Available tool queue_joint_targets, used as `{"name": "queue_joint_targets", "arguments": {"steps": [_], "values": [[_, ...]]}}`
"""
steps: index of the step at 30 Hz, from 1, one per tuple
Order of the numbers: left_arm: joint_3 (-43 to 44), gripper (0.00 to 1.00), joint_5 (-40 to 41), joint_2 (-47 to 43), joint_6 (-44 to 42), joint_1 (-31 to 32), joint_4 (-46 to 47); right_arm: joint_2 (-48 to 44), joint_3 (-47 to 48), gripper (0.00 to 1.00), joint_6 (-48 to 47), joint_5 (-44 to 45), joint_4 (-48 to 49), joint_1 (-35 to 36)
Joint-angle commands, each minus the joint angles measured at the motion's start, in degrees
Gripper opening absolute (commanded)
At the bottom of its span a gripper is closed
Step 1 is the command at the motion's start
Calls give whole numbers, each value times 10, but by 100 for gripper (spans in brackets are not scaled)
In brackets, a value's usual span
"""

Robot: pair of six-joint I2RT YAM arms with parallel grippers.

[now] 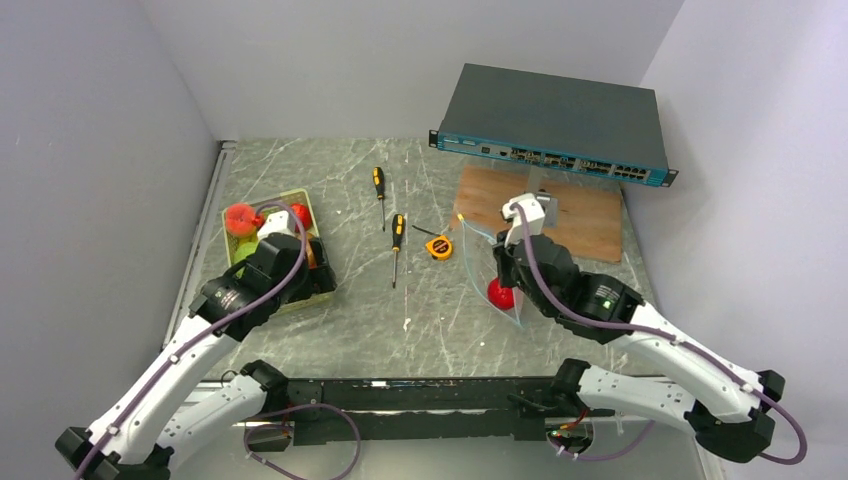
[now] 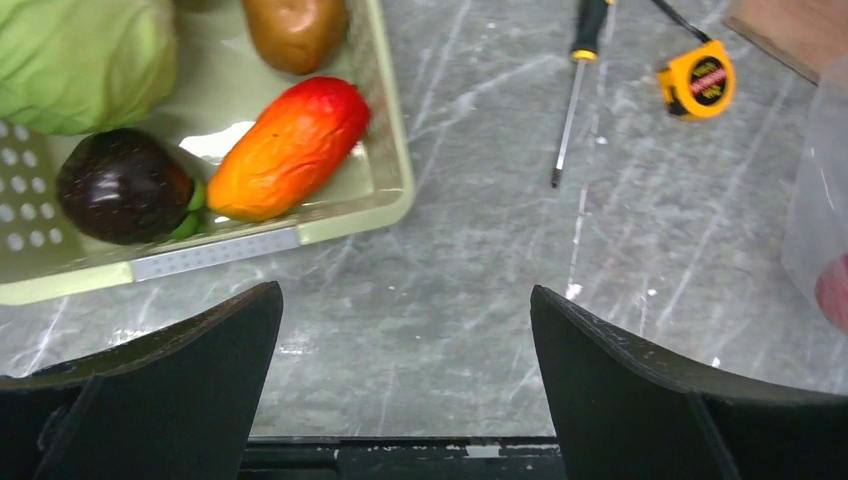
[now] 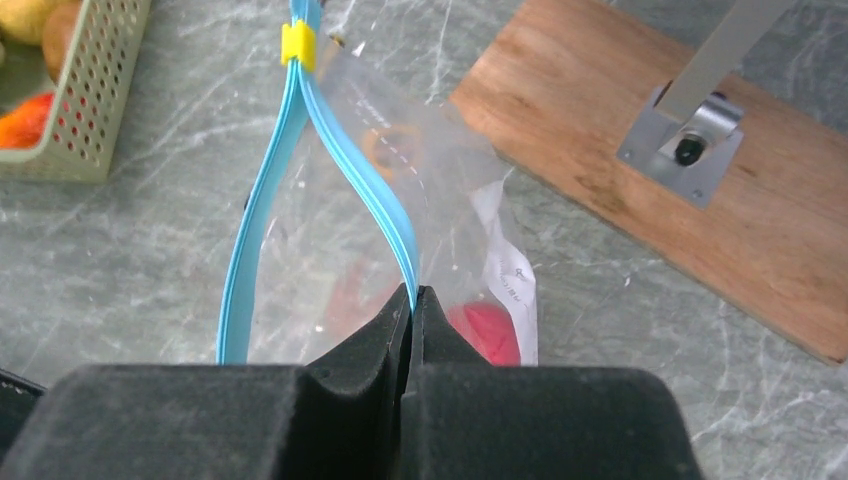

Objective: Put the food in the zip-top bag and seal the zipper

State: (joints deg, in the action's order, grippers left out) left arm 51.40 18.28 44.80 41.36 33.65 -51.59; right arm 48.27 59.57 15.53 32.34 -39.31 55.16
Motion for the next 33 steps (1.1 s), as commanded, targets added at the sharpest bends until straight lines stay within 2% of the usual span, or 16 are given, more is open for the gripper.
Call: {"name": "queue_joint_targets", "arguments": {"steps": [1, 6, 10, 14, 18, 22, 28, 33], "values": [[-15, 100, 5, 14, -11, -54, -11, 25, -48, 0, 13, -46, 57, -1], [-29, 100, -9, 45, -39, -125, -1, 36, -71, 0, 24, -70, 90, -1], [-38, 100, -51, 77, -88, -191, 58, 26, -82, 0, 23, -83, 99, -1], [-30, 98, -96, 147, -131, -240, 106, 24, -83, 0, 21, -84, 98, -1], [-20, 93, -107, 219, -174, -253, 142, 21, -85, 0, 20, -85, 101, -1], [6, 82, -125, 284, -187, -255, 141, 20, -86, 0, 20, -89, 103, -2], [-9, 89, -147, 337, -183, -255, 170, 20, -92, 0, 19, -94, 106, -1], [-23, 90, -154, 373, -169, -254, 193, 17, -95, 0, 19, -96, 109, -1]]}}
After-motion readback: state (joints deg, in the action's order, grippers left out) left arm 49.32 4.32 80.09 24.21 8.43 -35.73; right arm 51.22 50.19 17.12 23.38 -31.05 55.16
